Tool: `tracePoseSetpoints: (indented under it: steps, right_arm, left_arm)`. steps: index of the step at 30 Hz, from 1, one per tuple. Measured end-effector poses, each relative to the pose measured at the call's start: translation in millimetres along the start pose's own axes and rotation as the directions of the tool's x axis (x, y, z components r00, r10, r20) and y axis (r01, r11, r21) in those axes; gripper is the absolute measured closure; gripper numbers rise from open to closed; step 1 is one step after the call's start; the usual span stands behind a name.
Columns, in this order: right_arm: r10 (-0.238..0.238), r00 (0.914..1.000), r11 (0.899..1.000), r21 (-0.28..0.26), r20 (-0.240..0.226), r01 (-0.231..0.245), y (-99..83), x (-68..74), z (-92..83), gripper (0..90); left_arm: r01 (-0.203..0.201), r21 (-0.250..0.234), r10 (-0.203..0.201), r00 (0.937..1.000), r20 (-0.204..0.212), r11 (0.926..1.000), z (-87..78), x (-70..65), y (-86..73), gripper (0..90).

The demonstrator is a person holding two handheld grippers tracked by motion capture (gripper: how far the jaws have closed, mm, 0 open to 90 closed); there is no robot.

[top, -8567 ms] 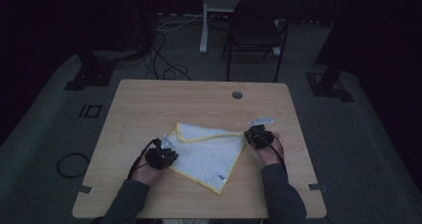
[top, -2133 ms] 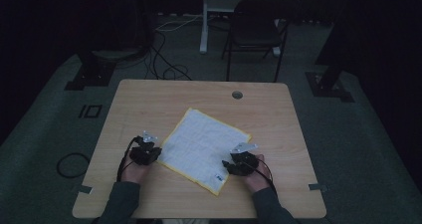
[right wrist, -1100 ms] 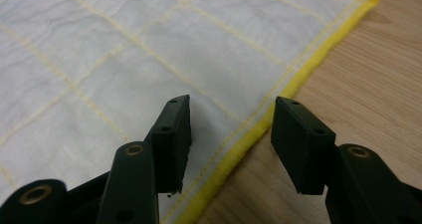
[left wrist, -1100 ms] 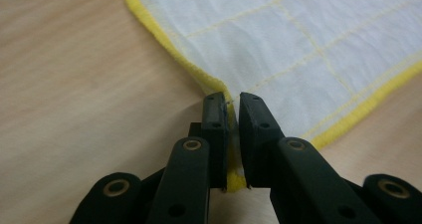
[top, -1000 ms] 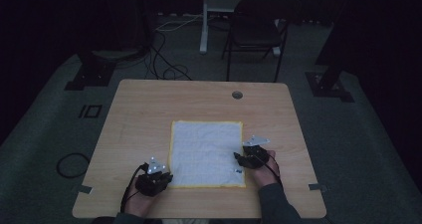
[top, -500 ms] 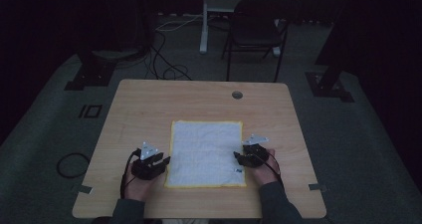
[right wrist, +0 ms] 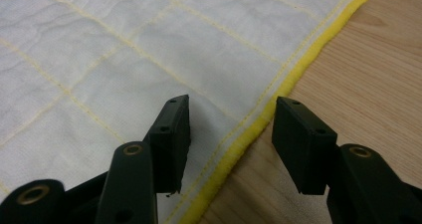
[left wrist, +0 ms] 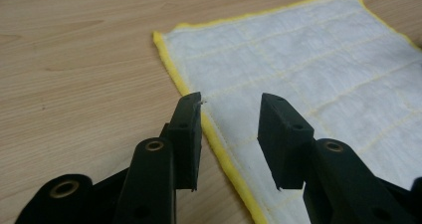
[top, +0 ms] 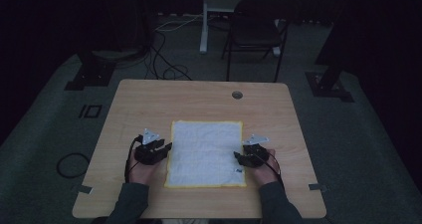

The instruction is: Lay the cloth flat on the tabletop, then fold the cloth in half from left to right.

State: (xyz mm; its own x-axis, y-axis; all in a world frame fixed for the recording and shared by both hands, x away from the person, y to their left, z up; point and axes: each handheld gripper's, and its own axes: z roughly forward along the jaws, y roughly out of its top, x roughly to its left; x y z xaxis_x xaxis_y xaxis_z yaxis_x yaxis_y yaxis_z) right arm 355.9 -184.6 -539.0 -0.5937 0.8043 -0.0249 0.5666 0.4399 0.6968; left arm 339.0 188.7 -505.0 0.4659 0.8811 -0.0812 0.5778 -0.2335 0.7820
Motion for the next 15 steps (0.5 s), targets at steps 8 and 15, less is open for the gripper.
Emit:
tracePoseSetpoints:
  steps: [8,15]
  right_arm:
    - [-0.001,1.0000,1.000,-0.001,0.004,0.001,-0.1,0.7,-0.2,49.1]
    - [0.001,1.0000,1.000,-0.001,-0.001,-0.001,-0.4,0.1,-0.1,49.1]
  left_arm:
    - [0.032,0.051,-0.032,0.9995,0.003,0.9982,16.2,6.8,-0.3,60.5]
    - [0.041,0.076,-0.040,0.9992,-0.006,0.9963,28.2,10.0,-4.7,57.9]
